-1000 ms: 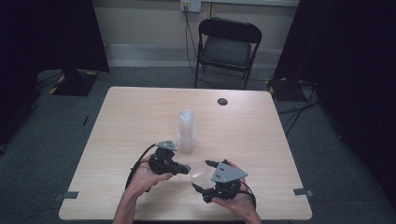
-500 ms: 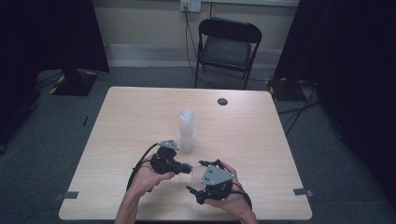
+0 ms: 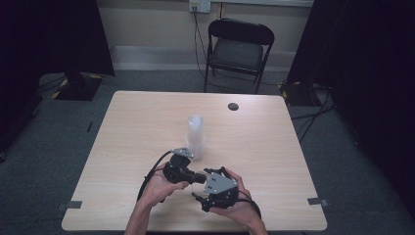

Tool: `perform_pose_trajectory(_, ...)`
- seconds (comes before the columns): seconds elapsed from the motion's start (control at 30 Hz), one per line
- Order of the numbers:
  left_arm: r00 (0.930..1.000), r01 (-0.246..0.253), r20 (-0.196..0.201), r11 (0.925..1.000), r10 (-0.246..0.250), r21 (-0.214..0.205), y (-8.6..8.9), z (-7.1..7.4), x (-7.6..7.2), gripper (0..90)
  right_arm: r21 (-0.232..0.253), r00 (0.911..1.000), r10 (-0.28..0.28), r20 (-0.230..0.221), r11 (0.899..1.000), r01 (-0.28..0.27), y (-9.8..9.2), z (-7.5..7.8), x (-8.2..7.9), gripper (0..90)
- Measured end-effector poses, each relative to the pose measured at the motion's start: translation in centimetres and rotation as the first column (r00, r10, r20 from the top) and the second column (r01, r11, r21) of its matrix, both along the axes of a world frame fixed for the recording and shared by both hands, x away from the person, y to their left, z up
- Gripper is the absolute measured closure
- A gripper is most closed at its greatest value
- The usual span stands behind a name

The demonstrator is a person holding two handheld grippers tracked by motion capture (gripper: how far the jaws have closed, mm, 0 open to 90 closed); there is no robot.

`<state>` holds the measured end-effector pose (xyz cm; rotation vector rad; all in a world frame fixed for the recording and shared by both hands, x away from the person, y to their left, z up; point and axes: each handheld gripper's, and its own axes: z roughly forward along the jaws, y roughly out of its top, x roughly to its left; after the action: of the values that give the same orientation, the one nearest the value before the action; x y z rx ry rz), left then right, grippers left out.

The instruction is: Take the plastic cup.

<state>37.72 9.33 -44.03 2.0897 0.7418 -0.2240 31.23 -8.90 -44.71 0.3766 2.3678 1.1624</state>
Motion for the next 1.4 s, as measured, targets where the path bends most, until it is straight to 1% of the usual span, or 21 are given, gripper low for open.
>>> perform_pose_trajectory(0.03,1.0,0.001,0.005,1.0,-0.001,0.007,0.01,-0.02,0.04,89.0,0.002,1.0,0.0,0.0,1.0,0.0,0.0,0.01,0.0,19.9)
perform_pose_trajectory(0.13,0.9999,-0.011,0.005,0.9997,0.01,0.022,-0.17,-0.15,0.03,88.9,0.003,1.0,-0.002,0.0,1.0,0.002,0.03,0.01,0.06,21.0)
perform_pose_trajectory(0.2,1.0,-0.007,-0.003,0.9993,0.007,0.038,-0.29,-0.26,0.06,88.8,-0.003,1.0,0.0,0.007,1.0,0.0,0.11,0.14,0.12,21.1)
perform_pose_trajectory(0.33,0.9999,-0.013,-0.007,0.9991,0.014,0.04,-0.29,-0.22,0.12,88.7,-0.008,0.9998,0.0,0.019,1.0,0.0,0.23,0.41,0.19,22.3)
perform_pose_trajectory(0.43,0.9999,-0.012,-0.009,0.9978,0.013,0.066,-0.56,-0.33,0.1,87.4,-0.003,0.9997,0.007,0.023,1.0,-0.007,0.36,0.54,0.15,23.2)
perform_pose_trajectory(0.47,0.9999,-0.012,-0.005,0.9975,0.012,0.07,-0.55,-0.33,0.09,87.2,-0.008,0.9997,0.005,0.025,1.0,-0.005,0.44,0.58,0.16,23.0)
perform_pose_trajectory(0.53,0.9997,-0.022,-0.011,0.9973,0.023,0.069,-0.48,-0.29,0.11,87.6,-0.004,0.9997,0.006,0.022,1.0,-0.006,0.46,0.54,0.23,23.6)
perform_pose_trajectory(0.6,0.9997,-0.014,-0.018,0.9981,0.015,0.06,-0.44,-0.41,0.13,88.0,-0.008,0.9996,0.007,0.028,1.0,-0.007,0.5,0.5,0.15,24.5)
perform_pose_trajectory(0.63,0.9997,-0.015,-0.018,0.9981,0.016,0.059,-0.43,-0.43,0.12,88.0,-0.007,0.9997,0.008,0.023,1.0,-0.008,0.45,0.52,0.16,24.9)
perform_pose_trajectory(0.7,0.9996,-0.021,-0.02,0.9981,0.022,0.058,-0.51,-0.47,0.11,88.0,-0.005,0.9998,0.01,0.019,1.0,-0.01,0.35,0.49,0.19,25.5)
perform_pose_trajectory(0.73,0.9994,-0.032,-0.013,0.9977,0.032,0.061,-0.52,-0.44,0.11,88.0,-0.002,0.9998,0.007,0.019,1.0,-0.007,0.3,0.44,0.19,26.3)
perform_pose_trajectory(0.8,0.9985,-0.042,-0.031,0.9978,0.044,0.051,-0.42,-0.41,0.2,88.3,0.003,0.9998,0.005,0.017,1.0,-0.005,0.14,0.4,0.2,28.7)
perform_pose_trajectory(0.9,0.9987,-0.047,-0.014,0.9971,0.048,0.059,-0.54,-0.32,0.02,88.3,0.009,0.9999,0.003,0.015,1.0,-0.003,0.07,0.43,0.18,28.5)
perform_pose_trajectory(0.93,0.9986,-0.047,-0.021,0.9974,0.048,0.054,-0.5,-0.29,0.05,88.3,0.009,0.9998,0.002,0.019,1.0,-0.002,0.07,0.45,0.16,28.7)
perform_pose_trajectory(1.03,0.9984,-0.051,-0.022,0.9978,0.052,0.043,-0.4,-0.23,0.07,87.4,0.008,0.9997,0.004,0.023,1.0,-0.005,0.07,0.57,0.21,29.3)
perform_pose_trajectory(1.07,0.999,-0.043,-0.014,0.998,0.043,0.046,-0.32,-0.17,0.06,87.3,0.008,0.9996,0.004,0.028,1.0,-0.005,0.09,0.61,0.18,29.3)
perform_pose_trajectory(1.17,0.9983,-0.059,0.004,0.998,0.058,0.025,-0.21,-0.15,-0.07,85.9,0.012,0.9995,0.002,0.032,1.0,-0.002,0.14,0.72,0.15,29.4)
perform_pose_trajectory(1.23,0.9979,-0.064,0.008,0.9978,0.063,0.016,-0.02,-0.11,-0.1,84.4,0.018,0.9994,-0.003,0.034,1.0,0.003,0.1,0.79,0.2,29.5)
perform_pose_trajectory(1.27,0.9977,-0.067,0.005,0.9977,0.067,0.003,0.06,-0.11,-0.14,84.1,0.022,0.9993,-0.009,0.037,1.0,0.008,0.04,0.83,0.24,29.6)
perform_pose_trajectory(1.33,0.997,-0.076,0.015,0.997,0.076,-0.012,0.19,-0.09,-0.27,82.9,0.031,0.9993,-0.012,0.034,0.999,0.011,-0.05,0.87,0.31,29.6)
perform_pose_trajectory(1.4,0.9971,-0.074,0.016,0.9972,0.074,-0.012,0.29,-0.08,-0.29,82.7,0.038,0.9994,-0.015,0.031,0.999,0.014,-0.11,0.88,0.31,29.7)
